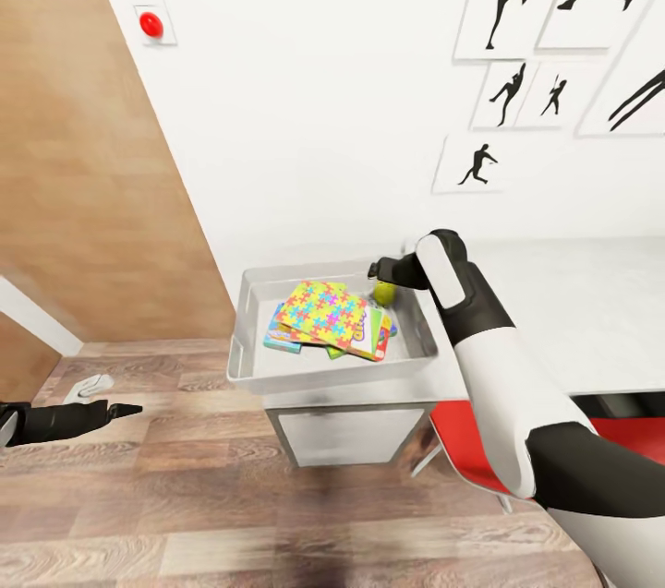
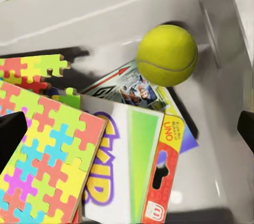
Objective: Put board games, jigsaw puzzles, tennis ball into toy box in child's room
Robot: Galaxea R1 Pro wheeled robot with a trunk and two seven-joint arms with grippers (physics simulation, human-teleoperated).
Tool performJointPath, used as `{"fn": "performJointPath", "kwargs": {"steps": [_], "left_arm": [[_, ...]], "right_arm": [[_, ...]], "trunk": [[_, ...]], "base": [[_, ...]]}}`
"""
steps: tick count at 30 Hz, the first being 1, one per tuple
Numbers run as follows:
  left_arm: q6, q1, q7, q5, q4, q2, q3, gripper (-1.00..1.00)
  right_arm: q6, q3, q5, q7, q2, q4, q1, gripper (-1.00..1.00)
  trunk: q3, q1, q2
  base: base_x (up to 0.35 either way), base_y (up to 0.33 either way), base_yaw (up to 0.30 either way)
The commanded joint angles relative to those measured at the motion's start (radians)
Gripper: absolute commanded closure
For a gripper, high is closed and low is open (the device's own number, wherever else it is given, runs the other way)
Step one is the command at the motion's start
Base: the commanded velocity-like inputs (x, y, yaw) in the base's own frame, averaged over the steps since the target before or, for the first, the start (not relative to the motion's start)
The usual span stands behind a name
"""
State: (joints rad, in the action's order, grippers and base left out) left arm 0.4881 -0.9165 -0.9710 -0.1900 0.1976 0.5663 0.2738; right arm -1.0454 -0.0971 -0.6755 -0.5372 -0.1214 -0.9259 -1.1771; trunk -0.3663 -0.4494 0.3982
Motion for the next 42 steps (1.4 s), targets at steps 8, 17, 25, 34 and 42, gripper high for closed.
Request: {"fn": "performJointPath", "kwargs": {"steps": [8, 17, 25, 34, 42], "left_arm": [[0.007, -0.001, -0.005, -0.009, 0.0, 0.0, 0.007, -1.0], [0.006, -0.001, -0.006, -0.009, 0.001, 0.0, 0.008, -1.0], [0.006, -0.001, -0.006, -0.01, 0.001, 0.008, 0.008, -1.0], [0.006, -0.001, -0.006, -0.01, 0.002, 0.015, 0.008, -1.0], [0.006, -0.001, -0.006, -0.011, 0.001, 0.017, 0.008, -1.0]], "right_arm": [[-0.002, 0.003, -0.026, -0.005, 0.001, -0.178, 0.008, -1.0], [-0.002, 0.008, -0.13, 0.002, 0.034, -0.38, 0.024, -1.0], [-0.002, 0.01, -0.278, -0.003, 0.053, -0.54, 0.024, -1.0], [-0.002, 0.011, -0.323, -0.004, 0.091, -0.577, 0.05, -1.0], [-0.002, 0.028, -0.361, -0.004, 0.105, -0.58, 0.075, -1.0]], "trunk": [[0.008, -0.001, 0.002], [0.022, -0.001, 0.002], [0.034, -0.001, 0.002], [0.048, -0.001, 0.002], [0.061, -0.001, 0.002]], "base": [[-0.013, 0.001, 0.0], [-0.001, 0.0, -0.048], [0.0, 0.0, -0.074], [-0.122, 0.0, -0.076], [-0.13, 0.0, -0.079]]}}
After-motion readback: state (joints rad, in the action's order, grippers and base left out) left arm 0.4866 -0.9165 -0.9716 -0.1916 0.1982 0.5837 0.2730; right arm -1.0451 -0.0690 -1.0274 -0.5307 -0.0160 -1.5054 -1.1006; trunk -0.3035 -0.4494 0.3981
